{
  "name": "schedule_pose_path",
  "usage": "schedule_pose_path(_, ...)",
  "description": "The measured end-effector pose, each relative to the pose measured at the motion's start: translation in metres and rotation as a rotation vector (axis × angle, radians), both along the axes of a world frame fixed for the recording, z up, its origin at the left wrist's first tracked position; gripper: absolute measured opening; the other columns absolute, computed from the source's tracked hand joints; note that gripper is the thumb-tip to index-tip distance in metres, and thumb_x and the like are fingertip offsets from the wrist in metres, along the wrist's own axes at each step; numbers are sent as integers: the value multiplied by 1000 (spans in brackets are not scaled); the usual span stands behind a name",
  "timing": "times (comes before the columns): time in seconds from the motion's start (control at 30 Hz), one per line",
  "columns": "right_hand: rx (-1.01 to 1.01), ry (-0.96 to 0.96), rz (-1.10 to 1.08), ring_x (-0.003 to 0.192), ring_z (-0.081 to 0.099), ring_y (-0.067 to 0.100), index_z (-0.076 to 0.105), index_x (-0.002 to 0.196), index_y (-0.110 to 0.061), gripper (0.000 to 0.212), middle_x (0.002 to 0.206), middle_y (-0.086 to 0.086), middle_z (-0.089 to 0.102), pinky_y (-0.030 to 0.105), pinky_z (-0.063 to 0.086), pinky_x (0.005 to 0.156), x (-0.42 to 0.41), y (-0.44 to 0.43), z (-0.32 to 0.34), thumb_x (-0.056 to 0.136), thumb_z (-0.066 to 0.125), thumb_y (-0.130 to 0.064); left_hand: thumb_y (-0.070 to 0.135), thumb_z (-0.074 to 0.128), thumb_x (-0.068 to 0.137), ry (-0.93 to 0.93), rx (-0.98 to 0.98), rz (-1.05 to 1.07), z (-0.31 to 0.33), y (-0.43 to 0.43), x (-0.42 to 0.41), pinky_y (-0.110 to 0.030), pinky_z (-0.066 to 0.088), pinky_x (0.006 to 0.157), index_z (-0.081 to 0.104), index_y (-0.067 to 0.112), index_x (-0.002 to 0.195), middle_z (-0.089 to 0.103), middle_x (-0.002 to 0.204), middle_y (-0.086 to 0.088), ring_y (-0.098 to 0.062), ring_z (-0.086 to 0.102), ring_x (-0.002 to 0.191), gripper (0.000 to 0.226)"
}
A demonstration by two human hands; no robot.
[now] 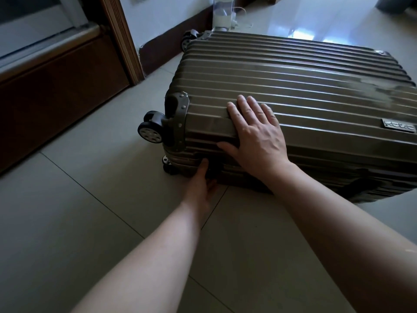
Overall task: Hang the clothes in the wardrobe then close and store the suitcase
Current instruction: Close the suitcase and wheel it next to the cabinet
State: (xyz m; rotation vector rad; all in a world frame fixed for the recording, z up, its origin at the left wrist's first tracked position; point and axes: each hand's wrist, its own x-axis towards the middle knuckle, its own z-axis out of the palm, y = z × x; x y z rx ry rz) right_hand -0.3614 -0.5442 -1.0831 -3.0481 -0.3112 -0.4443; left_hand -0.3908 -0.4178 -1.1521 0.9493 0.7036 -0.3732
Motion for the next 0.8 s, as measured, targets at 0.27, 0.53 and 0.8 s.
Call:
schedule_pose_path(0.27,58,-77,-26,146,24,23,35,147,-20,80,156,7,30,40,16,119,-1,2,-6,82,57,-61,28,61,92,33,-65,63,-12,3,9,-29,51,79,61,15,116,67,96,-4,-16,63,82,28)
schedule_pose_path(0.53,80,-60,-47,147,21,22,35,147,-20,80,157,6,28,40,14,120,1,5,-5,81,59,-58,30,61,91,-56,-110,94,-20,0,7,-34,49,94,61,14,121,69,114,-7,-19,66,99,34)
schedule_pose_path(0.8,40,-5,-34,149,12,19,25,151,-24,82,160,3,18,36,6,121,1,2,-1,83,56,-60,43,61,89,29,-23,121,-12,-10,-5,-26,47,68,63,16,122,68,114,-2,-15,62,90,43)
